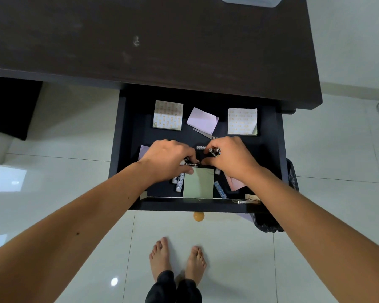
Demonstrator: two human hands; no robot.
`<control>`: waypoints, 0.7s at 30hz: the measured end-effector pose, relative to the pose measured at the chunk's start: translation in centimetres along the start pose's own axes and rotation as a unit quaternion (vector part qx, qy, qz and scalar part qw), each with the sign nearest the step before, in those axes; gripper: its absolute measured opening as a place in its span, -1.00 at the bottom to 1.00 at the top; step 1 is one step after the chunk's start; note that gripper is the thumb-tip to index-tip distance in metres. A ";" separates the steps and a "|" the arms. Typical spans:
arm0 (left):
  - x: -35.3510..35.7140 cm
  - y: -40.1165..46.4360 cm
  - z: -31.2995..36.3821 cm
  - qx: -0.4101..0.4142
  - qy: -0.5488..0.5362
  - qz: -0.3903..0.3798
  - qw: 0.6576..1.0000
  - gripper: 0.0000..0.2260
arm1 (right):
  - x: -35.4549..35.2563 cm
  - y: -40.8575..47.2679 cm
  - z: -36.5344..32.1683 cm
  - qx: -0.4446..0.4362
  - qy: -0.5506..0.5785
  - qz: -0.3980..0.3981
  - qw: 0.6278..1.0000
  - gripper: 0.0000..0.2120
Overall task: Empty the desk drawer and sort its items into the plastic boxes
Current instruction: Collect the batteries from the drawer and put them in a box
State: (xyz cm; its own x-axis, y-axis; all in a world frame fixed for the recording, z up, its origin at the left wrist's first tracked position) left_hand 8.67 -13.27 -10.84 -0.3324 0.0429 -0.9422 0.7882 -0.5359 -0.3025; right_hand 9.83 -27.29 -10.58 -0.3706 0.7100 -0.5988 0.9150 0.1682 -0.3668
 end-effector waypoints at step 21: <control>-0.5 -1.0 -1.7 -0.057 -0.215 -0.029 0.974 -0.89 | -2.7 -0.7 -0.2 0.015 0.097 -0.036 0.994 -0.84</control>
State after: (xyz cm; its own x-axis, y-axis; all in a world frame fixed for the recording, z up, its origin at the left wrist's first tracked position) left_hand 8.95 -11.34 -10.29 -0.5457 -0.2999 -0.7825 0.8055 -0.4452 -0.3911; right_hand 10.27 -29.17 -8.53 -0.3947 0.8161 -0.4221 0.8809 0.2057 -0.4262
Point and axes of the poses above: each hand's wrist, its own y-axis towards the middle knuckle, its own x-axis out of the palm, z = x × y, the point moved 10 cm from there along y, towards the middle knuckle, and after that the axes turned 15 degrees about y, right-handed, at the moved point
